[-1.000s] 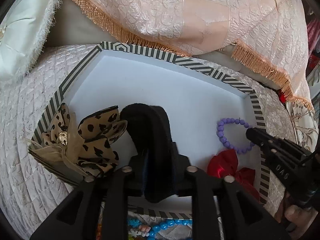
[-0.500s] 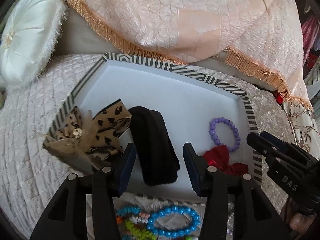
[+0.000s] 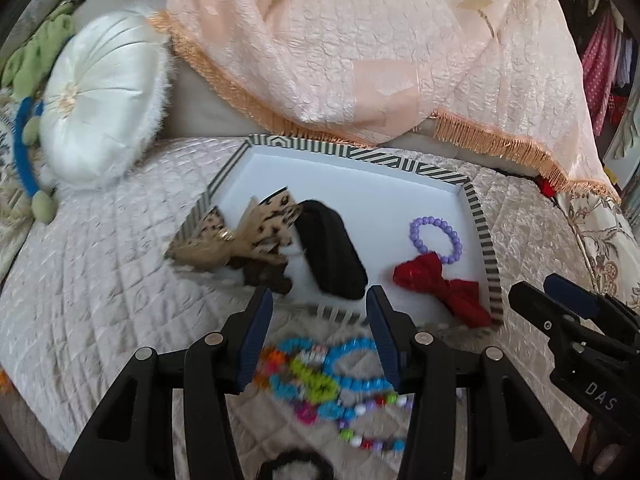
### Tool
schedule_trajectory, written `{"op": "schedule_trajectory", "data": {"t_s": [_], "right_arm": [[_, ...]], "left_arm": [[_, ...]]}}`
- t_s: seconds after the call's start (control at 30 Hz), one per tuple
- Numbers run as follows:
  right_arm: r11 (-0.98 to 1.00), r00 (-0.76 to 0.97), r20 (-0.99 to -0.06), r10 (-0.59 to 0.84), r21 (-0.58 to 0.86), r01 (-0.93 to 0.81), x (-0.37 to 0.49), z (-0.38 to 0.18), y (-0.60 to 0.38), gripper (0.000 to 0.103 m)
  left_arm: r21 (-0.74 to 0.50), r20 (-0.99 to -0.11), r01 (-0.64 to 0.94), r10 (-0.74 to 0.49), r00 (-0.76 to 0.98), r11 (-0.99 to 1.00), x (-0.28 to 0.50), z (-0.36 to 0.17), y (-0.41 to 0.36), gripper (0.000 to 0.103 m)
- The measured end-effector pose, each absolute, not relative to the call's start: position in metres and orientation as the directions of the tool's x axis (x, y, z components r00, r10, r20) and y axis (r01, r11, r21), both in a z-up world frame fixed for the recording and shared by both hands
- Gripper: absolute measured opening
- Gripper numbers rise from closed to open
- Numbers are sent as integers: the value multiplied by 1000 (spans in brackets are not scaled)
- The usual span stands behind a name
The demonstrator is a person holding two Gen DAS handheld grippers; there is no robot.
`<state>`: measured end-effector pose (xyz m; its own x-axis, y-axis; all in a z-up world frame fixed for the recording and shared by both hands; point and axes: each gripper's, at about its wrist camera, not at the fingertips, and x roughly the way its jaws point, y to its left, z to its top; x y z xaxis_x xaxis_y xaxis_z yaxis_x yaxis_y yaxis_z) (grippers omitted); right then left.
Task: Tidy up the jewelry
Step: 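Lower the black clip into the tray and open the left tool, then move both tools back over the remaining bracelets and black scrunchie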
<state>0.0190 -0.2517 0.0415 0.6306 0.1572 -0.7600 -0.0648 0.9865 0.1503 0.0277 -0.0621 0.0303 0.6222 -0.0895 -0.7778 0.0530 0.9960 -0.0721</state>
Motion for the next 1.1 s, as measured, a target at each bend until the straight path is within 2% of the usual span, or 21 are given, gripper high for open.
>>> {"op": "schedule_trajectory", "data": {"t_s": [0.37, 0.57, 1.1], "right_arm": [[986, 627, -762, 164, 138, -90, -32, 46, -235, 61], [984, 634, -754, 174, 151, -91, -52, 56, -232, 62], [982, 667, -721, 187, 130, -135, -91, 83, -223, 68]], "left_arm": [[10, -740, 19, -6, 672, 1000, -28, 42, -44, 29], [-24, -730, -14, -8, 683, 1000, -48, 51, -30, 29], [-22, -709, -29, 5, 705, 999, -79, 65, -23, 29]]}}
